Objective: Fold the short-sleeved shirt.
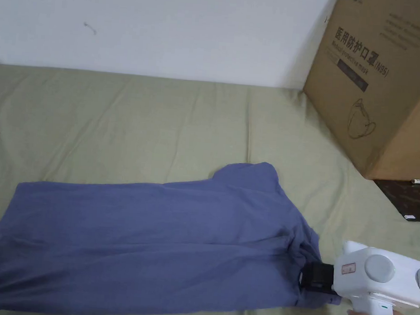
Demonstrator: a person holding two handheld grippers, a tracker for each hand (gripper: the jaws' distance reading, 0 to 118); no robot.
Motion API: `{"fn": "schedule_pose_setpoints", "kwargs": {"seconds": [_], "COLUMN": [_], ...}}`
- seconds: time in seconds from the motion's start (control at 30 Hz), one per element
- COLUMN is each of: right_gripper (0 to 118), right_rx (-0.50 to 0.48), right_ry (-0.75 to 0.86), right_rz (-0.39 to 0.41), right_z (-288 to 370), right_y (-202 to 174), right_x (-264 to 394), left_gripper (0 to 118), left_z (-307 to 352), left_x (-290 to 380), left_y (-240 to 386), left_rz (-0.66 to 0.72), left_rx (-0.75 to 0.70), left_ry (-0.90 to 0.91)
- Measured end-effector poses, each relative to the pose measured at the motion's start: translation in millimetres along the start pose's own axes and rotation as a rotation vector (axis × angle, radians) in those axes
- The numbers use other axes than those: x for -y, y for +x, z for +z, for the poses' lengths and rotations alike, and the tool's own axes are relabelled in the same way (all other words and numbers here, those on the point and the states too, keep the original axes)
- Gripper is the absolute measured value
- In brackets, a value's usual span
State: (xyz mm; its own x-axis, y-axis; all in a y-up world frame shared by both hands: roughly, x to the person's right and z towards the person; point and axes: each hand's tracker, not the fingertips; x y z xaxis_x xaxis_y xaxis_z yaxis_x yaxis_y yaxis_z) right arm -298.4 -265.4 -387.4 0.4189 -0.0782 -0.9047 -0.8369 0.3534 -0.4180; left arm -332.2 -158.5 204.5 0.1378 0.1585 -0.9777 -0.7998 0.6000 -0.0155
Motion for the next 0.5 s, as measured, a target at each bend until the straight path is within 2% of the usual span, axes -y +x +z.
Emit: {"fn": "schedule_pose_setpoints", "kwargs": {"seconds": [0.03, 0.07, 0.1, 0.13, 0.2, 0.23, 0.3, 0.37, 0.43, 0.47, 0.5], "right_gripper": [22, 5, 5, 5, 5, 5, 5, 5, 5, 5, 5], "right_rx": [-0.010, 0.014, -0.034, -0.070, -0.193, -0.179, -0.180, -0.210, -0.225, -0.146, -0.152], "right_ry": [-0.015, 0.016, 0.044, 0.040, 0.004, -0.029, -0.004, -0.011, -0.026, 0.056, 0.038], "right_rz": [0.059, 0.108, 0.156, 0.166, 0.135, 0.137, 0.175, 0.149, 0.103, 0.170, 0.168], "right_z": [-2, 3, 36, 47, 69, 50, 64, 77, 84, 121, 137], "right_y": [-13, -23, 12, 12, 9, 34, 45, 61, 84, 54, 43], "right_x": [16, 30, -26, -25, -14, -36, -37, -35, -32, 4, 29], "left_gripper": [3, 3, 3, 3, 3, 3, 3, 3, 3, 3, 3], "left_z": [0, -1, -1, 0, -3, -5, 0, 27, 40, 52, 60], "left_x": [0, -3, -4, -5, -8, -10, -13, 2, 10, 14, 22], "left_y": [2, -6, -9, -8, -24, -34, -44, -8, -11, -7, -8], "left_rz": [0.004, 0.007, 0.007, 0.002, -0.003, -0.007, -0.009, -0.003, -0.003, -0.009, -0.014], "left_rx": [-0.001, 0.003, 0.006, 0.010, 0.022, 0.019, 0.031, 0.040, 0.042, 0.051, 0.063], "left_ry": [-0.003, -0.005, -0.005, 0.000, -0.001, -0.002, -0.005, -0.011, -0.023, -0.044, -0.067]}}
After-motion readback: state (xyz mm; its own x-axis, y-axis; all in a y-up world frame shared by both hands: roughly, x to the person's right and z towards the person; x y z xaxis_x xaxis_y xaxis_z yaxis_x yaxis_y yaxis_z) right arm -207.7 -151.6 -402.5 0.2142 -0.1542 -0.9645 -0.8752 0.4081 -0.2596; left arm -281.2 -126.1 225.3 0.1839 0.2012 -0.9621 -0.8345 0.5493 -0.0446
